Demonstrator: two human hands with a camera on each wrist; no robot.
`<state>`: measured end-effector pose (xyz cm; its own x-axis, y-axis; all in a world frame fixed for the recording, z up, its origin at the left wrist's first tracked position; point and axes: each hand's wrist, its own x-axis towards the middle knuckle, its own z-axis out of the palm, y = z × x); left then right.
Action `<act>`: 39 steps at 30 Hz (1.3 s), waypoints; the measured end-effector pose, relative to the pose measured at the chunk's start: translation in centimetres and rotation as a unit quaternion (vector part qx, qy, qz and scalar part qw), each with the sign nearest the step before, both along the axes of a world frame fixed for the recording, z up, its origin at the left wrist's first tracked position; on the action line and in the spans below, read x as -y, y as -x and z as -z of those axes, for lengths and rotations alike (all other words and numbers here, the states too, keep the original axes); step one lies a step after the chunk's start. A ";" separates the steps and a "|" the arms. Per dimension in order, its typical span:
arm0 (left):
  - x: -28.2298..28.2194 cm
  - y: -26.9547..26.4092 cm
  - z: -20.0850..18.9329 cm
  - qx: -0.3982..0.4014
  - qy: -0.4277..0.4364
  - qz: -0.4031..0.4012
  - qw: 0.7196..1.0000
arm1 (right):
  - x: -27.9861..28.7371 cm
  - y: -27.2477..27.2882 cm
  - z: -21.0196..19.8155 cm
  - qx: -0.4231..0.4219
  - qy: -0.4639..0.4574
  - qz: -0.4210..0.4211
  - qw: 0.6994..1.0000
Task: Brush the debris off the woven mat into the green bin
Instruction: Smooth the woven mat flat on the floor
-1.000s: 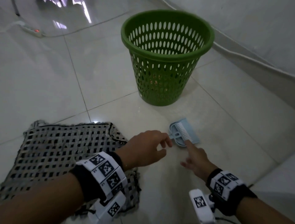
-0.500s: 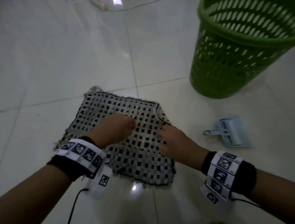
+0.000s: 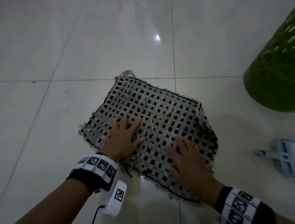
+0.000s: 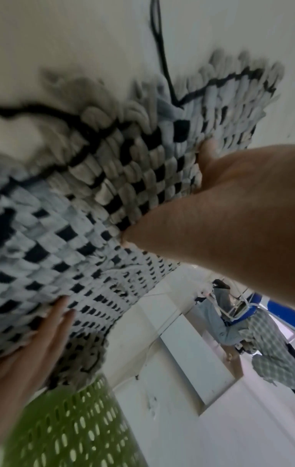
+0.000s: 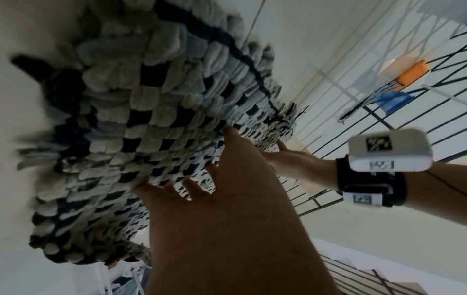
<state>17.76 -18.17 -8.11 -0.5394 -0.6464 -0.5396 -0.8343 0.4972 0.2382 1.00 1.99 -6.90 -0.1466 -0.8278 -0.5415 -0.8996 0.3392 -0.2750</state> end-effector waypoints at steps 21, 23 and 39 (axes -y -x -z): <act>2.7 -7.2 -2.6 0.024 -0.100 -0.183 0.978 | 12.5 2.3 -1.5 0.025 -0.004 -0.197 0.980; 2.2 -8.2 -1.9 0.007 -0.081 -0.181 0.980 | 12.9 2.2 -1.6 0.020 -0.004 -0.202 0.979; 7.6 -13.2 1.3 0.019 0.017 -0.130 0.991 | 16.7 -1.3 0.2 0.021 0.041 -0.197 0.979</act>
<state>30.98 -25.76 -9.37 -0.3320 -0.7784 -0.5328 -0.9433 0.2720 0.1905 2.34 -14.74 -7.11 0.2142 -0.8569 -0.4689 -0.9432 -0.0567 -0.3273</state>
